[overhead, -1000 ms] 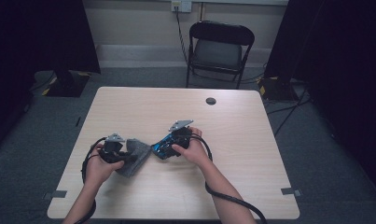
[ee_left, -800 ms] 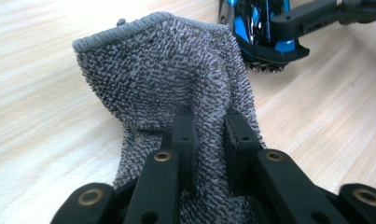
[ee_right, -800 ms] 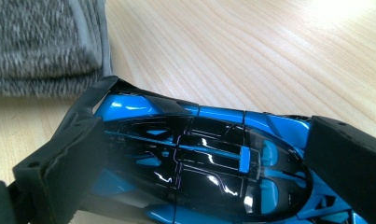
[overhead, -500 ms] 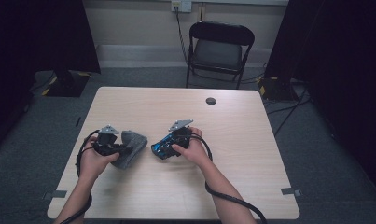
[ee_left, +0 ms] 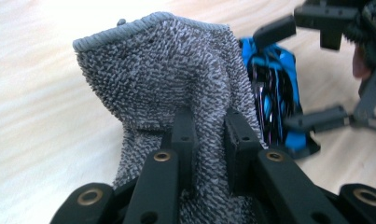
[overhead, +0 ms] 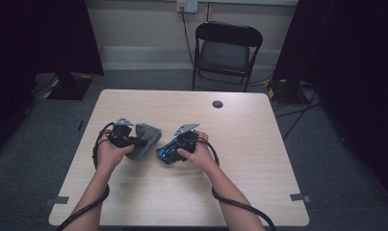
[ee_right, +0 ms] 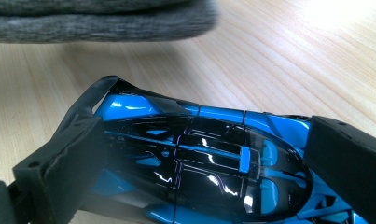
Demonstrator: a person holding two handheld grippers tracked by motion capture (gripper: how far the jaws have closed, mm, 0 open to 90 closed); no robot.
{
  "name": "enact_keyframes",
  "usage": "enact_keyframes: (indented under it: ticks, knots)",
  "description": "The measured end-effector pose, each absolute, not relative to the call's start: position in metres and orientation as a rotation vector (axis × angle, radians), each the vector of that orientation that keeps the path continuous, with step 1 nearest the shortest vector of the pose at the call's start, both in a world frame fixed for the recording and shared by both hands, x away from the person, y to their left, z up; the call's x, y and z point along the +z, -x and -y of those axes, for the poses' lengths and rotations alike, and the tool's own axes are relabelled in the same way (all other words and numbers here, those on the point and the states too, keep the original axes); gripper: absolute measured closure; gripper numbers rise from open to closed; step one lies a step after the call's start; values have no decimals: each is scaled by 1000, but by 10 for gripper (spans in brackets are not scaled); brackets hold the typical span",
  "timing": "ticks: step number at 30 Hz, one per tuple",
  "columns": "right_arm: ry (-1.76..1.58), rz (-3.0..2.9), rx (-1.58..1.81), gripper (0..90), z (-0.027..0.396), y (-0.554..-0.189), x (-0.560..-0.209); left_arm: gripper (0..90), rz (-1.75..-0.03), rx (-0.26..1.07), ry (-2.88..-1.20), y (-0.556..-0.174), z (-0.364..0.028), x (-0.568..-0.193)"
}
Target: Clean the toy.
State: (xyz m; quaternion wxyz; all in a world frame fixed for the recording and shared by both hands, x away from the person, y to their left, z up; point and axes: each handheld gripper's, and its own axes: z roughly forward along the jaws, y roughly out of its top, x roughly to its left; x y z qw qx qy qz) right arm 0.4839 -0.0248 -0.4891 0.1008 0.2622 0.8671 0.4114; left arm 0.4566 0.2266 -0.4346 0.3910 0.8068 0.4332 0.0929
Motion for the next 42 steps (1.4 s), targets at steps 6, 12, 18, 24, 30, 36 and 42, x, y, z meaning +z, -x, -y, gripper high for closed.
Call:
enact_keyframes:
  ticks: [6, 12, 18, 24, 30, 36, 42]
  knots:
    - [-776, -2563, 1214, 0, 25, -484, -489, 765, -1096, 243, -2052, -476, -211, -437]
    - [-775, -2565, 1217, 0, 25, -484, -489, 763, -1107, 266, -2049, -494, -197, -446]
    - [-777, -2561, 1222, 0, 25, -484, -490, 762, -1095, 271, -2091, -510, -180, -452]
    - [-776, -2557, 1229, 0, 26, -484, -490, 757, -1057, 298, -2137, -517, -156, -458]
    - [-779, -2557, 1227, 0, 26, -484, -490, 753, -1061, 295, -2165, -524, -146, -466]
    - [-779, -2556, 1230, 0, 26, -484, -490, 679, -1080, 312, -2145, -527, -143, -473]
    - [-783, -2556, 1226, 0, 25, -483, -490, 646, -1101, 326, -2137, -527, -139, -480]
